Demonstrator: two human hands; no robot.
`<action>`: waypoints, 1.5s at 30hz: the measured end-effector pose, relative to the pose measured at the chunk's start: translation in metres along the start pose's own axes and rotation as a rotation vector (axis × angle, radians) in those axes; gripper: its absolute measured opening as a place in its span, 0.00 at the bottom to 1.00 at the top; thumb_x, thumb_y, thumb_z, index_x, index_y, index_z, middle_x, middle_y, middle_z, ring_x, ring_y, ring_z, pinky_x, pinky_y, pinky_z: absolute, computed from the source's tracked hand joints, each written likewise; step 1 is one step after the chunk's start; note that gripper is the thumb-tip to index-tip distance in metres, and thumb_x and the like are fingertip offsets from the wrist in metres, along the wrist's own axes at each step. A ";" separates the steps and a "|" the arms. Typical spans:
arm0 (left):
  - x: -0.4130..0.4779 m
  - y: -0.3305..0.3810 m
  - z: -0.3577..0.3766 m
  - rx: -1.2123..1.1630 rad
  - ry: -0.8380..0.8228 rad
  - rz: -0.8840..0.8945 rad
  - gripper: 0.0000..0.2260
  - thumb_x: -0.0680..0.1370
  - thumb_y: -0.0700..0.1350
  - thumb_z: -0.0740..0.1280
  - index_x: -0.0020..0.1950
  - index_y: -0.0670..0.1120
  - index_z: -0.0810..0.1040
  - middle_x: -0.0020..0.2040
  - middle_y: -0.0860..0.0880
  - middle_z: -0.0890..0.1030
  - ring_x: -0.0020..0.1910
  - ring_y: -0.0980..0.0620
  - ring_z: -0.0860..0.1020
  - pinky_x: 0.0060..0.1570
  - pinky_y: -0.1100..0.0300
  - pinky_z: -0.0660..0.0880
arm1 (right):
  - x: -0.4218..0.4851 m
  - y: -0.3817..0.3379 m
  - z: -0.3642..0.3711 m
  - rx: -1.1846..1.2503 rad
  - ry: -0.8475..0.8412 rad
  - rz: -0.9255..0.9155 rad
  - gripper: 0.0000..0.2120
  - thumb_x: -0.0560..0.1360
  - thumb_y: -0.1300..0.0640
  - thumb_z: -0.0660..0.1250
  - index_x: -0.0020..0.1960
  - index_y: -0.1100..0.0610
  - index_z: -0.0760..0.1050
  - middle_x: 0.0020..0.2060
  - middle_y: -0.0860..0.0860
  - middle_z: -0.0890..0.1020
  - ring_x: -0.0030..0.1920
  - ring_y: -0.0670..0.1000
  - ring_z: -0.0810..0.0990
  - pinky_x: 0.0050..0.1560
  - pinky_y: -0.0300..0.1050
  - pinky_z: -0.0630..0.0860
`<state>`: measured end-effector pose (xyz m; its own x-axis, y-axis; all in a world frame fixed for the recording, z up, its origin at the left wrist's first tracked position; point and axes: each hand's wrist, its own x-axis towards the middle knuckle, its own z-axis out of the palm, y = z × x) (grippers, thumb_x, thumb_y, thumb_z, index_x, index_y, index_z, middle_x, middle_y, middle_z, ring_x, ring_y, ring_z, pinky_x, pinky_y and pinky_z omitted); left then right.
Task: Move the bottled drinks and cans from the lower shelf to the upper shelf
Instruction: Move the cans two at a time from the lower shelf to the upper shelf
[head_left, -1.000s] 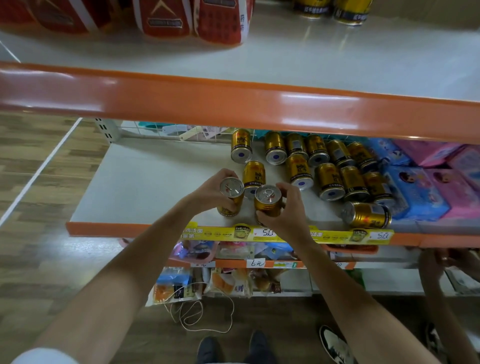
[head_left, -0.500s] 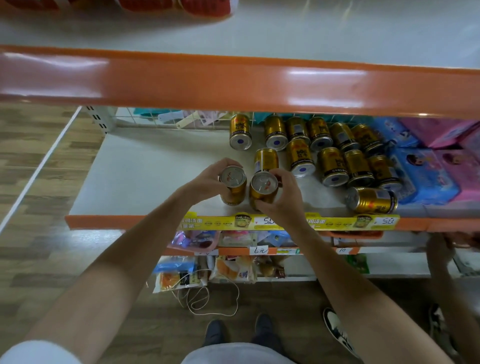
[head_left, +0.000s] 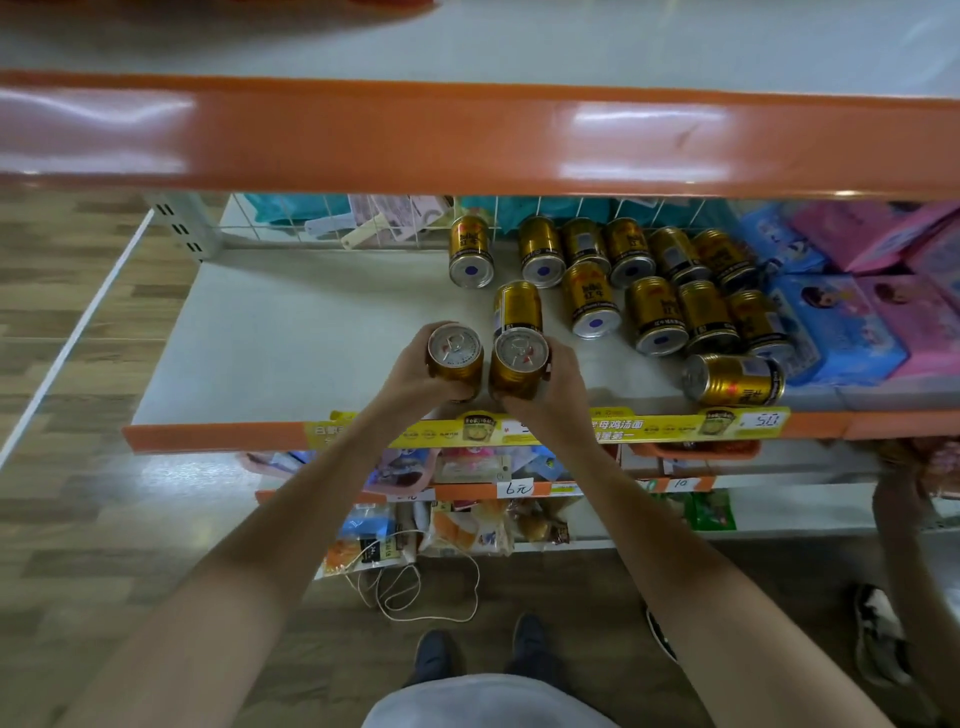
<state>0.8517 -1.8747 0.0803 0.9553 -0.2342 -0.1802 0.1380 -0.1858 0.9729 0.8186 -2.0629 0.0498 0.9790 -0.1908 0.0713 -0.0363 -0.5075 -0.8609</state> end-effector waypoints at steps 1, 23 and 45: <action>-0.001 0.000 0.004 0.006 0.042 0.015 0.36 0.57 0.36 0.76 0.64 0.47 0.71 0.55 0.48 0.80 0.55 0.53 0.79 0.55 0.62 0.76 | -0.001 -0.001 0.002 0.014 0.010 0.033 0.37 0.62 0.58 0.81 0.67 0.56 0.69 0.57 0.49 0.72 0.56 0.47 0.74 0.60 0.44 0.75; -0.006 0.014 0.022 -0.012 0.198 0.013 0.35 0.58 0.33 0.77 0.62 0.44 0.70 0.53 0.46 0.80 0.51 0.51 0.80 0.49 0.58 0.78 | 0.013 -0.013 -0.002 0.087 0.126 0.084 0.34 0.52 0.50 0.80 0.54 0.48 0.70 0.50 0.53 0.79 0.48 0.50 0.81 0.46 0.49 0.81; -0.060 0.080 0.075 -0.027 0.415 0.110 0.31 0.58 0.32 0.77 0.59 0.45 0.72 0.47 0.52 0.79 0.43 0.61 0.79 0.41 0.67 0.76 | -0.015 -0.037 -0.084 0.377 0.025 -0.024 0.27 0.62 0.64 0.82 0.48 0.45 0.70 0.44 0.40 0.81 0.43 0.35 0.80 0.46 0.34 0.77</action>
<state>0.7857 -1.9467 0.1577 0.9881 0.1536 -0.0072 0.0313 -0.1549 0.9874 0.7884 -2.1117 0.1233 0.9733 -0.2058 0.1019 0.0674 -0.1681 -0.9835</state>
